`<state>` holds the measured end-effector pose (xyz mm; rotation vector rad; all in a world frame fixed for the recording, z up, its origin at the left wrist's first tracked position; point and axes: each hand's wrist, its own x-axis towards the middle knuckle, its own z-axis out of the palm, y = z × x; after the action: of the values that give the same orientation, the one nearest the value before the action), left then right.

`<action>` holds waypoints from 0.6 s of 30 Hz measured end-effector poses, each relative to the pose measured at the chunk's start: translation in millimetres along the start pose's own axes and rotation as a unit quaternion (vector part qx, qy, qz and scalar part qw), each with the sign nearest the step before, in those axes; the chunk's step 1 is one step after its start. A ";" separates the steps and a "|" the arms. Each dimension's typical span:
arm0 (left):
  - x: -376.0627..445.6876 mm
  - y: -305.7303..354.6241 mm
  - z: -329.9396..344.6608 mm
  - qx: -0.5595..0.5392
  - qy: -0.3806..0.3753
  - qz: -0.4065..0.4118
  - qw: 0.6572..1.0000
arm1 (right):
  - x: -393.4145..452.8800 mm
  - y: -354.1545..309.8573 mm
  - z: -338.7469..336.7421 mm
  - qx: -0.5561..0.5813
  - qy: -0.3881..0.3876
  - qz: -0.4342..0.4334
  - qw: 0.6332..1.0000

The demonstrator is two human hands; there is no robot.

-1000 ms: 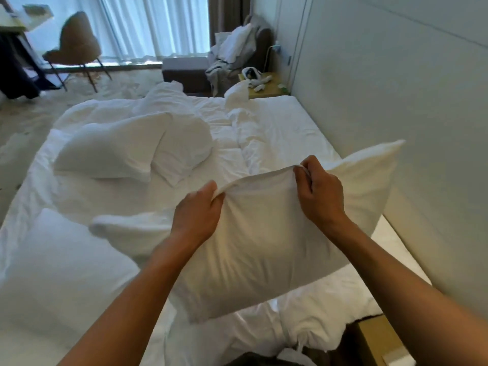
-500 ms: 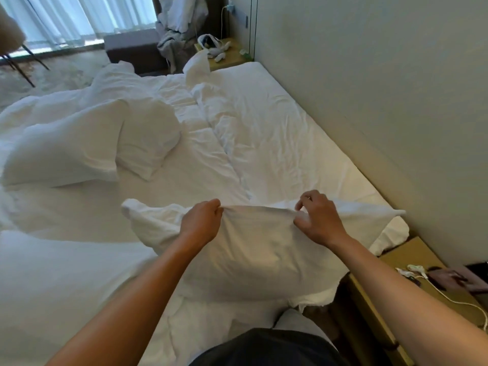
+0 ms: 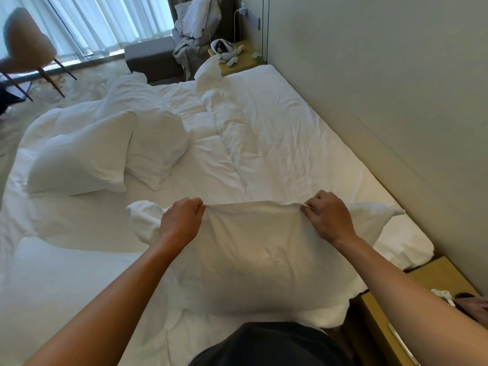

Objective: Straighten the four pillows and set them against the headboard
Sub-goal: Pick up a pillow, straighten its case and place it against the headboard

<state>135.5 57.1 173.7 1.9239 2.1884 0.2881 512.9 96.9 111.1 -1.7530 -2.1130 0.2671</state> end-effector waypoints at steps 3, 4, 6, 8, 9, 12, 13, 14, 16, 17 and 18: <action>12.4 -1.8 -0.9 0.019 0.000 -0.010 1.000 | 18.4 -3.0 -6.5 -0.001 0.037 -0.005 0.999; 14.5 -2.1 0.3 0.024 -0.001 -0.015 1.000 | 22.8 -4.8 -7.9 -0.004 0.034 -0.006 0.999; 16.6 -2.7 2.7 0.027 0.004 -0.026 0.999 | 27.7 -9.9 -10.9 -0.018 0.019 -0.001 1.000; 16.9 -2.8 4.3 0.033 0.014 -0.028 0.999 | 26.3 -13.8 -15.1 -0.030 0.022 0.010 0.999; 16.5 -2.9 4.9 0.039 0.020 -0.026 0.999 | 24.0 -15.0 -16.8 -0.036 0.031 0.013 0.999; 15.3 -5.0 8.4 0.046 0.033 -0.018 0.998 | 15.1 -16.7 -18.9 -0.054 0.059 0.013 0.997; 15.2 -6.5 10.1 0.038 0.029 -0.017 0.999 | 12.2 -17.0 -18.7 -0.039 0.061 0.015 0.997; 15.2 -8.4 12.3 0.022 0.018 -0.016 0.999 | 9.5 -17.2 -18.0 -0.016 0.055 0.019 0.998; 14.7 -13.5 17.9 -0.031 -0.023 -0.014 0.999 | 3.5 -19.4 -16.0 0.029 0.020 0.034 0.999; 13.9 -16.5 20.9 -0.062 -0.045 -0.013 0.997 | 0.2 -20.1 -15.0 0.053 -0.008 0.050 0.997; 12.3 -19.7 24.0 -0.089 -0.062 -0.014 0.994 | -3.8 -20.6 -14.4 0.078 -0.036 0.068 0.994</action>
<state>122.1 66.9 144.6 1.7669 2.0352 0.3371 500.8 87.6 131.3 -1.8208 -1.9647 0.5271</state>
